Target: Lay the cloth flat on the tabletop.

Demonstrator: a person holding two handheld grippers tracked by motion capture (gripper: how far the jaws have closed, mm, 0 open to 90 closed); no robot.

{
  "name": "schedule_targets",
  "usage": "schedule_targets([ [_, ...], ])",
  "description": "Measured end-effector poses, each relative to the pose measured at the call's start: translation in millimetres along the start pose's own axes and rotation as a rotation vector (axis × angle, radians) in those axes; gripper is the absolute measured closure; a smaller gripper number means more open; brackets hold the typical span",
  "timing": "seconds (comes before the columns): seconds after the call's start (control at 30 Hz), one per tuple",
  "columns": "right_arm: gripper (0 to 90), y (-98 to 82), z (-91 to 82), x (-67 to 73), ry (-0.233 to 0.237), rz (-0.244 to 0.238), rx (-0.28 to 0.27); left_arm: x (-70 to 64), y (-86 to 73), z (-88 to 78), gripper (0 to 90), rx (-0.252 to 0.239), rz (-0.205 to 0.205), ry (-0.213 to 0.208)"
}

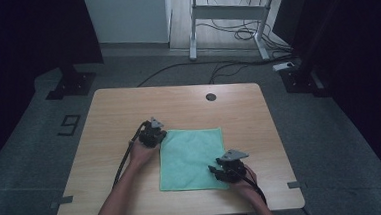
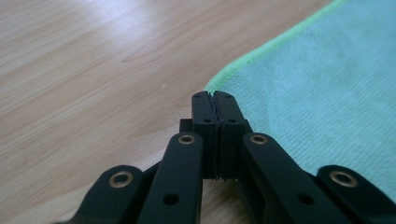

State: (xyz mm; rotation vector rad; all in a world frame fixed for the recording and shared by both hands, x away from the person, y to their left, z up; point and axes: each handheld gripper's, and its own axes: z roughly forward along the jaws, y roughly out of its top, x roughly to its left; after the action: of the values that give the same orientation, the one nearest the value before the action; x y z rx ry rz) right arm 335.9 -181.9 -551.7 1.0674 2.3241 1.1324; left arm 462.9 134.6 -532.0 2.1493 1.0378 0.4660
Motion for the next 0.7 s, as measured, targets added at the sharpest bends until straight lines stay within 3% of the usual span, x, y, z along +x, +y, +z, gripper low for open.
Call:
schedule_targets([
  [0.13, 53.8, 6.0, -5.7, 6.8, 0.01, -0.003, -0.041, 4.1, 1.4, -7.6, 88.3, -0.015, -0.019, -0.007],
  [0.23, 53.1, 19.1, -11.6, 24.0, 0.05, -0.034, -0.087, 4.0, 4.0, -8.9, 88.1, -0.027, -0.03, -0.018],
  [0.27, 53.1, 19.1, -11.6, 24.0, 0.05, -0.034, -0.087, 4.0, 4.0, -8.9, 88.1, -0.027, -0.03, -0.018],
  [0.3, 52.5, 25.8, -12.6, 34.0, 0.078, -0.05, -0.107, 2.9, 5.6, -8.3, 88.1, -0.027, -0.027, -0.019],
  [0.4, 51.8, 31.8, -12.3, 43.5, 0.111, -0.059, -0.12, 1.9, 6.4, -7.9, 88.0, -0.032, -0.032, -0.016],
  [0.43, 51.1, 36.6, -10.6, 52.2, 0.145, -0.068, -0.131, 1.7, 6.7, -7.8, 88.0, -0.029, -0.035, -0.015],
  [0.53, 50.8, 39.8, -7.1, 60.7, 0.177, -0.069, -0.138, 1.9, 6.7, -8.0, 88.0, -0.028, -0.04, -0.015],
  [0.57, 50.1, 41.3, -1.4, 69.5, 0.221, -0.064, -0.136, 2.1, 6.8, -8.6, 88.0, -0.028, -0.041, -0.01],
  [0.7, 49.0, 41.5, 11.8, 90.8, 0.269, -0.105, -0.108, 2.1, 7.4, -9.3, 87.8, -0.032, -0.052, -0.018],
])
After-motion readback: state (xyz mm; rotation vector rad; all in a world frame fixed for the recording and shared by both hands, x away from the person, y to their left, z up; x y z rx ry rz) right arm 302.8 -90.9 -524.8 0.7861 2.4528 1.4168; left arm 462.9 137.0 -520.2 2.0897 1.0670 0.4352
